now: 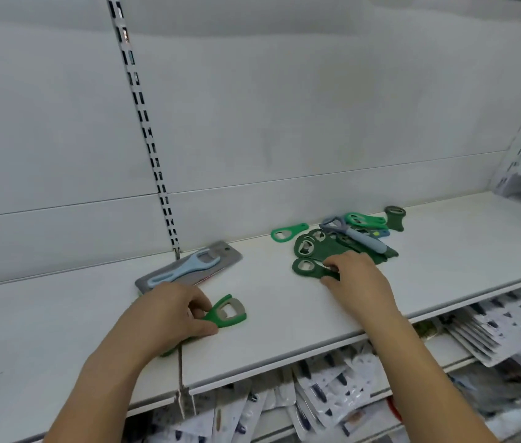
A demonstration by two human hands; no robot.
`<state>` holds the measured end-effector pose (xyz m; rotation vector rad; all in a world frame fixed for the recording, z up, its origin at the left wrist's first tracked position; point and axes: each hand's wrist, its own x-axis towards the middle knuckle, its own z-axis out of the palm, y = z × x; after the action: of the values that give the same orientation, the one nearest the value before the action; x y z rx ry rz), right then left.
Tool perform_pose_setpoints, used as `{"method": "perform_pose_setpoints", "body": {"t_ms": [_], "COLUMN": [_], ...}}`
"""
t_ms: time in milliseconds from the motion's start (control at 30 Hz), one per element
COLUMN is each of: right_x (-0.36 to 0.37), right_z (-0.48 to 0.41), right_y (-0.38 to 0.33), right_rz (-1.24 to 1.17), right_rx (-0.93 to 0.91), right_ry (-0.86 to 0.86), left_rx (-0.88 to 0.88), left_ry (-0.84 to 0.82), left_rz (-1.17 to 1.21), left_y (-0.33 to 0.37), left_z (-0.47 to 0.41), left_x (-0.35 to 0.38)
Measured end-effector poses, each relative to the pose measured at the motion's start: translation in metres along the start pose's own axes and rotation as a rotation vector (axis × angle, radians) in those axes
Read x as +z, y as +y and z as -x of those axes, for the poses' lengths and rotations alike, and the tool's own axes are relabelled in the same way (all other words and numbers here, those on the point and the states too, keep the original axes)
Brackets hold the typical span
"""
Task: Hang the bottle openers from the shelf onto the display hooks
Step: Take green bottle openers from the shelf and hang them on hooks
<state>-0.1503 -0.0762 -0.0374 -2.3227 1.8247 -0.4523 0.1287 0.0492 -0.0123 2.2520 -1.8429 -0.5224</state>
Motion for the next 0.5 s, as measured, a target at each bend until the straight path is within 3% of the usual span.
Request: {"method": "perform_pose_setpoints", "body": {"t_ms": [167,367,433,500], "right_x": [-0.007,0.001,0.004,0.002], "right_z": [-0.003,0.003,0.005,0.006], "right_y": [-0.005,-0.006,-0.001,-0.003], "right_rz": [0.089,-0.137,-0.333,-0.742], "right_rx": [-0.011,-0.003,-0.017,0.025], "right_ry": [-0.080,0.141,0.162,0.093], "left_rx": [0.004,-0.074,-0.074,-0.080], "left_ry": [0.074,0.206,0.256,0.315], "left_rz": [-0.031,-0.015,0.088,0.227], "left_y": [0.008,0.010,0.008,0.007], "left_z": [0.007,0.016,0.019,0.024], "left_x": [0.004,0.009,0.014,0.019]}}
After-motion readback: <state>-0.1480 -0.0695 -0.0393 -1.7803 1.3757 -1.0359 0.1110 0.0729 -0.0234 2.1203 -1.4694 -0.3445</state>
